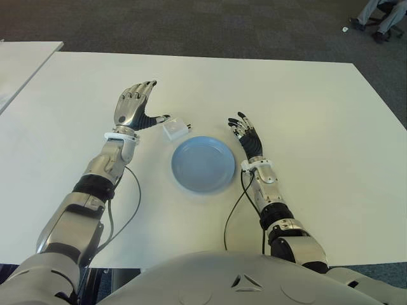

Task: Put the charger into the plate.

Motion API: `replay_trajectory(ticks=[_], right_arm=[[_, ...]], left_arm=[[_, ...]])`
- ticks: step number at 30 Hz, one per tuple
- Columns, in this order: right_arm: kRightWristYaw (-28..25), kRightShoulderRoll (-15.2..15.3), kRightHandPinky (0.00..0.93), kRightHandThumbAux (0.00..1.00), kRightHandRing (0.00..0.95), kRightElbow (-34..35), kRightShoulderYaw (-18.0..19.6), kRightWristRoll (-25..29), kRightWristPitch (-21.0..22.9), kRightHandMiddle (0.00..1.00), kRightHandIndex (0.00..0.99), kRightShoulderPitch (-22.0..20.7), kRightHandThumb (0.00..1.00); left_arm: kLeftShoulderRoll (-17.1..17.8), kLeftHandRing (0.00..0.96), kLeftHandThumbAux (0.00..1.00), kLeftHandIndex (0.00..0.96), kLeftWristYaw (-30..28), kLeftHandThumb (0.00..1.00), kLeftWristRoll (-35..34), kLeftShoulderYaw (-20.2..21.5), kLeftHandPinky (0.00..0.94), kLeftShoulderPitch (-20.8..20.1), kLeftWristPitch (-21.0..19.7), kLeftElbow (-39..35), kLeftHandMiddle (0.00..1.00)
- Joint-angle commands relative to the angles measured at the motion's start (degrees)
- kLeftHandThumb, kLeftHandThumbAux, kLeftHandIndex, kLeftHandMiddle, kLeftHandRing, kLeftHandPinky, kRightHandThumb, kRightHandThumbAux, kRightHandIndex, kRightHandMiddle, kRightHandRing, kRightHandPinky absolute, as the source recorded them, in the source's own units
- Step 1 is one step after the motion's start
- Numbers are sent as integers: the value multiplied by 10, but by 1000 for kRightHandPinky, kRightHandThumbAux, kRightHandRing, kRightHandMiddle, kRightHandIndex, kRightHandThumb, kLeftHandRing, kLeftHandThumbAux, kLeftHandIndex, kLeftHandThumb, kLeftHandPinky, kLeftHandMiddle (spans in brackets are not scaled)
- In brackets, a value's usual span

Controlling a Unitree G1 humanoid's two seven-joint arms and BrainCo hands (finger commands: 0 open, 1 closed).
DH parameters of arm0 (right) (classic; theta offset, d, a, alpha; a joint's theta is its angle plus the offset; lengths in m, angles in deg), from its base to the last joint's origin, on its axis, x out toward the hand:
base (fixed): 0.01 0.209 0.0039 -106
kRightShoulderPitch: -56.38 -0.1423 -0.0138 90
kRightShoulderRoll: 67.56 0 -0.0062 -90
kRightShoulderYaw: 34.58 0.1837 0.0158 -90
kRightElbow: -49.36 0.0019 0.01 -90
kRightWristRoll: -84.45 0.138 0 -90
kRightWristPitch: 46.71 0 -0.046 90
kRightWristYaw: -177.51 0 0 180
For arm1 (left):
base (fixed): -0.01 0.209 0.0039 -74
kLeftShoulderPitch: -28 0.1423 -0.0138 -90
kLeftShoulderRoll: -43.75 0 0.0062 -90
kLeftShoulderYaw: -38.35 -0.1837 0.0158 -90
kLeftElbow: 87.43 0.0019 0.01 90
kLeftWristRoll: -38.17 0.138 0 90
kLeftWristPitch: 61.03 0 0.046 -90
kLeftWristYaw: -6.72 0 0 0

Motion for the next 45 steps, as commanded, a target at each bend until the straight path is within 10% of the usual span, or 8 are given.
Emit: replay_trajectory(ticks=[1, 23, 45], right_arm=[[-1, -1, 20, 613, 178, -14, 1, 2, 17, 241, 25, 8, 0], [-7, 0, 36, 633, 179, -5, 4, 6, 20, 234, 24, 12, 0], [-7, -1, 31, 633, 181, -2, 3, 4, 17, 243, 38, 14, 0]], left_arm=[[-30, 89, 467, 1, -43, 329, -13, -8, 132, -1, -67, 0, 64], [-24, 0, 288, 0, -266, 209, 19, -90, 2, 17, -247, -92, 0], [-14, 0, 211, 0, -363, 165, 13, -116, 0, 37, -281, -146, 0]])
